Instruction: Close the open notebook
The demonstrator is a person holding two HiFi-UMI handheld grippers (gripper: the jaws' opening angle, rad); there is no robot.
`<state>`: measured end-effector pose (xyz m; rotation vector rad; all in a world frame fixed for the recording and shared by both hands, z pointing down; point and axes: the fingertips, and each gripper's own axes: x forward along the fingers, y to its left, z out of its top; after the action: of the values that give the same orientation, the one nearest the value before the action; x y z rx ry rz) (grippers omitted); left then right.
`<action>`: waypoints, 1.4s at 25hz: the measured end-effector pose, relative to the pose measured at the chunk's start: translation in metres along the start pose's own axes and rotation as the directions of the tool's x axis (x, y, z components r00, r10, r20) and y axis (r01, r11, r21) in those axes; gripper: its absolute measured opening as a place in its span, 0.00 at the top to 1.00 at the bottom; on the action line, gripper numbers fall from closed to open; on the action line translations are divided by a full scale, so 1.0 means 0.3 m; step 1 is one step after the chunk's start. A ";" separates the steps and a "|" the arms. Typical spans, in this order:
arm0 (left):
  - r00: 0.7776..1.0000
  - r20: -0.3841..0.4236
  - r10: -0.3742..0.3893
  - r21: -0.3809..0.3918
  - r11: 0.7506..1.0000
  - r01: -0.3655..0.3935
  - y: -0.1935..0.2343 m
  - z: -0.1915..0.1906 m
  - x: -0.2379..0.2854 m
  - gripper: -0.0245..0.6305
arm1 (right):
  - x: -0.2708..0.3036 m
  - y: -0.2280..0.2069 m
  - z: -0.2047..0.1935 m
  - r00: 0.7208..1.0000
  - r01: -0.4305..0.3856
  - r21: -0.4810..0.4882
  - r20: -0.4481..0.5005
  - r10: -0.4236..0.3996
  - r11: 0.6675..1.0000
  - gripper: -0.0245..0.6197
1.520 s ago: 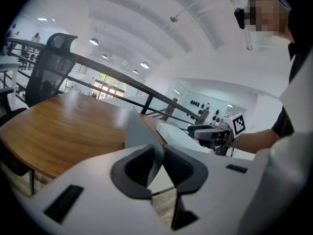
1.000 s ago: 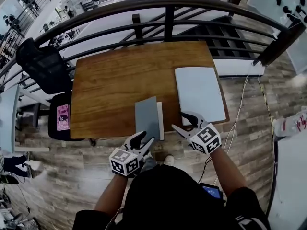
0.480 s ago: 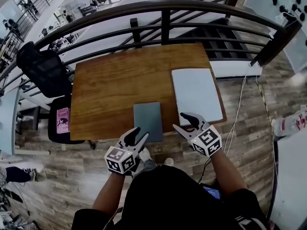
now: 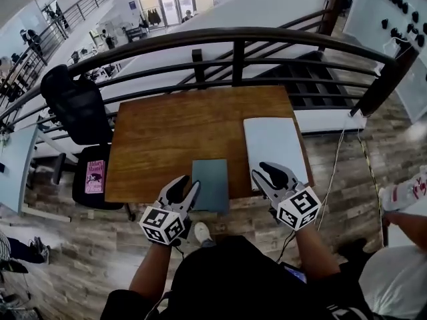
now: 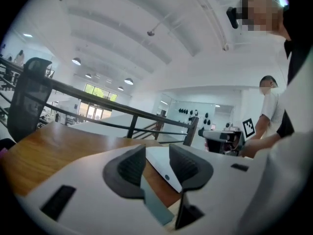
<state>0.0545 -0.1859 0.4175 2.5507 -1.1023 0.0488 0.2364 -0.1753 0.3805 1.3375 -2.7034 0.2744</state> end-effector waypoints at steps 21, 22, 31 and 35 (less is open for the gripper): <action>0.968 0.197 0.156 0.060 0.983 -0.171 -0.007 0.167 -0.257 0.88 | -0.149 0.085 0.109 0.984 0.046 0.077 0.166 -0.059 0.996 0.97; 0.968 0.199 0.153 0.058 0.984 -0.167 0.008 0.172 -0.264 0.88 | -0.140 0.090 0.108 0.984 0.057 0.078 0.167 -0.070 0.995 0.97; 0.974 0.202 0.106 0.063 0.991 -0.121 0.113 0.230 -0.337 0.89 | -0.058 0.173 0.135 0.975 0.096 0.114 0.187 -0.117 0.989 0.97; 0.977 0.194 0.094 0.062 0.992 -0.107 0.159 0.233 -0.351 0.89 | -0.032 0.192 0.128 0.976 0.107 0.127 0.177 -0.129 0.986 0.97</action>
<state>-0.0602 -0.1662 0.3490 2.6041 -1.3235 -0.1360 0.1955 -0.1416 0.3347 1.6266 -2.7796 0.3166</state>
